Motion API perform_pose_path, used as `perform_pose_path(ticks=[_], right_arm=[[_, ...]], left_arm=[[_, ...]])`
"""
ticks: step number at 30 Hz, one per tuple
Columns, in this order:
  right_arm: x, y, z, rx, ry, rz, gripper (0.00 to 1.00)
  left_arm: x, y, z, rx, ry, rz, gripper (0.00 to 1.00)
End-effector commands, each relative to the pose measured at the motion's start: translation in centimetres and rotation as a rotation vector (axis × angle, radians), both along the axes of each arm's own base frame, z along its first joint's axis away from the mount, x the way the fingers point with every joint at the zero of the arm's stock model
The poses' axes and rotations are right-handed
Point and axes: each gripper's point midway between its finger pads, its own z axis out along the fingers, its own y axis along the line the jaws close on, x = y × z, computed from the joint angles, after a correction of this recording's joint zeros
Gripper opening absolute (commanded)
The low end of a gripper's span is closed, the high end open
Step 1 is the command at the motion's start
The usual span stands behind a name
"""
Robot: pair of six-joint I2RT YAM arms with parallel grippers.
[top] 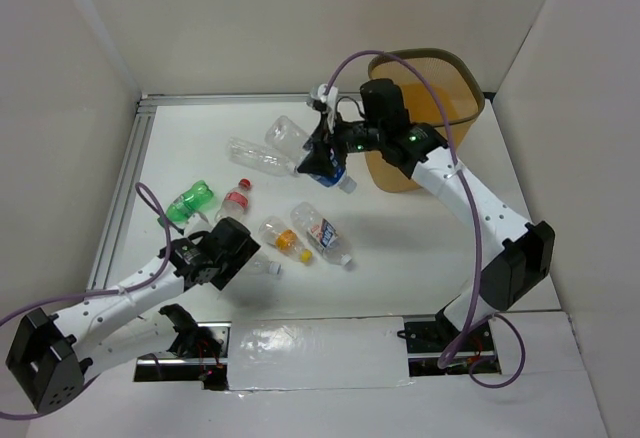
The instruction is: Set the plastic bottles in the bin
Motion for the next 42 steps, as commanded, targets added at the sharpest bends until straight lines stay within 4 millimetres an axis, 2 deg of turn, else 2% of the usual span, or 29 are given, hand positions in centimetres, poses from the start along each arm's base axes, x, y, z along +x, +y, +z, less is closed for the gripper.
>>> perform_pose_path(ticks=[1,2,3,4,6,7,10,12,13,15,17,18,19,20,21,22,23,26,27,28,33,37,39,41,42], right_arm=[[4.6,-2.6,10.0,0.166,-0.193,-0.212,0.33],[5.9,-3.7,11.8,0.204,-0.232,-0.264,0.33],[7.3,-4.7,12.2,0.213,-0.236,-0.312,0.33],[8.9,-7.0,13.8,0.234,-0.260,-0.380,0.33],[10.4,-8.8,14.2,0.248,-0.267,-0.422,0.33],[11.2,-10.5,15.2,0.268,-0.277,-0.458,0.33],[12.3,-13.0,16.3,0.293,-0.293,-0.517,0.34],[13.3,-14.3,16.3,0.296,-0.298,-0.575,0.37],[14.0,-15.5,16.2,0.294,-0.308,-0.613,0.38],[15.0,-17.0,15.4,0.274,-0.308,-0.671,0.39],[16.3,-18.6,13.6,0.229,-0.303,-0.728,0.42],[17.4,-19.4,11.7,0.199,-0.278,-0.764,0.42],[17.7,-20.0,11.2,0.185,-0.280,-0.784,0.45],[18.6,-21.0,10.4,0.167,-0.277,-0.817,0.48],[19.4,-21.6,8.9,0.149,-0.248,-0.832,0.59],[19.9,-22.1,8.0,0.136,-0.226,-0.844,0.65],[20.5,-23.3,7.4,0.120,-0.225,-0.873,0.69],[21.7,-25.1,5.4,0.092,-0.186,-0.893,0.77],[21.4,-24.8,5.8,0.099,-0.184,-0.868,0.80],[21.5,-25.3,4.7,0.077,-0.161,-0.865,0.99],[20.8,-25.0,5.9,0.097,-0.169,-0.797,0.99],[18.9,-24.3,8.6,0.128,-0.198,-0.730,0.99],[18.0,-24.1,8.9,0.134,-0.182,-0.696,0.99],[16.9,-23.7,10.3,0.152,-0.193,-0.644,0.99],[16.4,-23.3,9.8,0.144,-0.170,-0.618,0.99]], left_arm=[[0.3,0.4,-0.4,0.024,-0.014,0.015,1.00],[0.3,0.4,-0.3,0.024,-0.014,0.015,1.00],[0.4,0.3,-0.5,0.025,-0.013,0.015,1.00],[0.4,0.3,-0.5,0.025,-0.013,0.015,1.00],[0.4,0.3,-0.7,0.030,-0.013,0.008,1.00],[0.4,0.3,-0.9,0.036,-0.006,0.007,1.00],[0.5,0.5,-1.1,0.036,-0.012,0.009,1.00],[0.7,0.3,-1.2,0.034,-0.014,0.009,1.00],[0.5,0.5,-1.7,0.046,0.000,0.009,1.00],[0.6,0.4,-1.8,0.053,0.002,0.000,1.00],[0.6,0.2,-1.9,0.045,0.005,-0.004,1.00],[0.6,0.2,-2.1,0.055,0.012,-0.012,1.00],[0.7,0.1,-2.2,0.055,0.011,-0.012,1.00],[0.7,0.1,-2.2,0.055,0.011,-0.012,1.00],[0.7,0.1,-2.4,0.060,0.018,-0.012,1.00],[0.8,0.0,-2.3,0.055,0.011,-0.012,1.00],[0.8,0.1,-2.5,0.066,0.019,-0.020,1.00],[0.7,0.1,-2.7,0.072,0.026,-0.020,1.00],[0.7,0.1,-2.7,0.072,0.026,-0.020,1.00],[0.8,0.0,-2.8,0.072,0.026,-0.020,1.00],[0.5,0.3,-3.6,0.086,0.043,-0.021,1.00],[0.7,0.4,-4.2,0.114,0.050,-0.034,0.97],[0.5,0.6,-4.7,0.131,0.070,-0.035,0.96],[0.7,0.7,-4.8,0.160,0.073,-0.050,0.94],[0.6,1.1,-5.3,0.184,0.085,-0.046,0.93]])
